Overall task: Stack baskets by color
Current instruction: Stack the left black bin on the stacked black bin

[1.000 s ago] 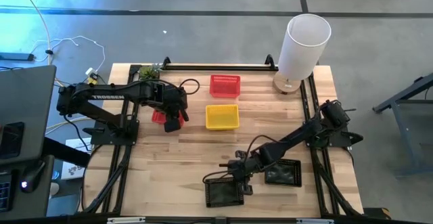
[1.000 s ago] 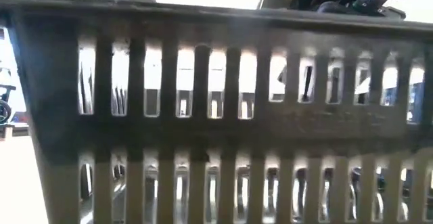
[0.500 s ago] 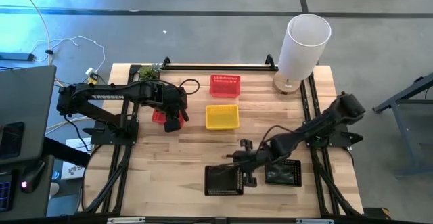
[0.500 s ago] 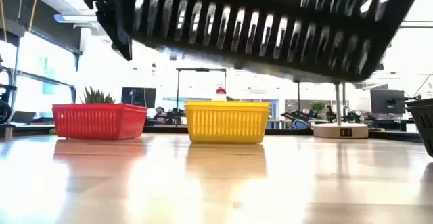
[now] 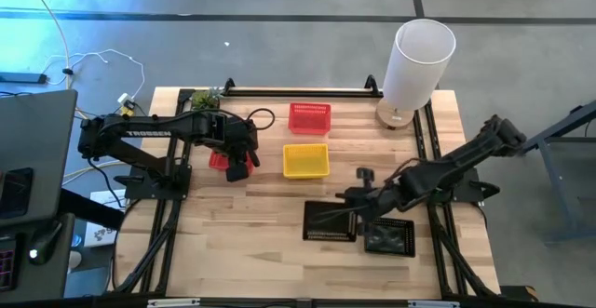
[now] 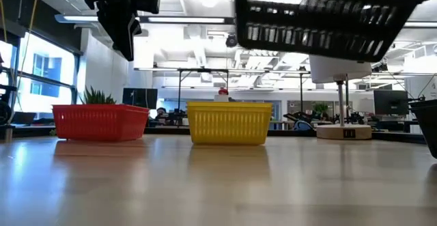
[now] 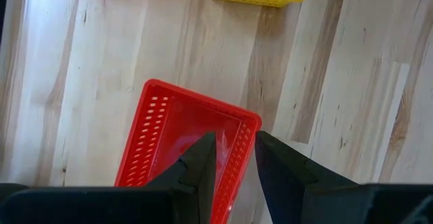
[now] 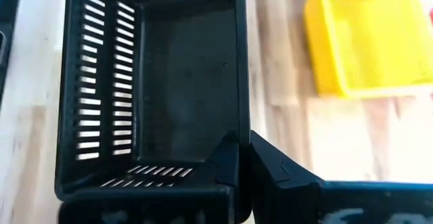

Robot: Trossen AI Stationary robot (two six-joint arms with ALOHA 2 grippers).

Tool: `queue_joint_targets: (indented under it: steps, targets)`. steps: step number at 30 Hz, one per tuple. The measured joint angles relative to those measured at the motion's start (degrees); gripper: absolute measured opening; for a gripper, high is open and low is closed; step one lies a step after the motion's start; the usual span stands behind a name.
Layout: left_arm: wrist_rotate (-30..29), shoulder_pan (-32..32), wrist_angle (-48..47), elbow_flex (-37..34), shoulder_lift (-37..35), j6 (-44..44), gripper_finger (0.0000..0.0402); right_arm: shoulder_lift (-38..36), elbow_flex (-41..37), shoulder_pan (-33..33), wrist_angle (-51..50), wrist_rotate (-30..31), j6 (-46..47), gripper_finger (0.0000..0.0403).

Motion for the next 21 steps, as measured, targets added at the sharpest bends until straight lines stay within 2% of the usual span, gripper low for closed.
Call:
queue_joint_targets:
  steps: [7, 11, 17, 21]
  targets:
    - [0.0, 0.0, 0.0, 0.0, 0.0, 0.0, 0.0090, -4.8, -0.3, 0.5, -10.3, 2.2, 3.2, 0.0000]
    - [0.0, 0.0, 0.0, 0.0, 0.0, 0.0, 0.0090, -8.8, -3.9, 1.9, -11.3, 4.4, 6.0, 0.0000]
    - [0.1, 0.0, 0.0, 0.0, 0.0, 0.0, 0.0090, -17.8, -11.6, 4.8, -11.8, 6.2, 15.8, 0.0000]
    - [0.1, 0.0, 0.0, 0.0, 0.0, 0.0, 0.0090, -23.7, -14.7, 6.2, -11.7, 4.0, 19.0, 0.0000]
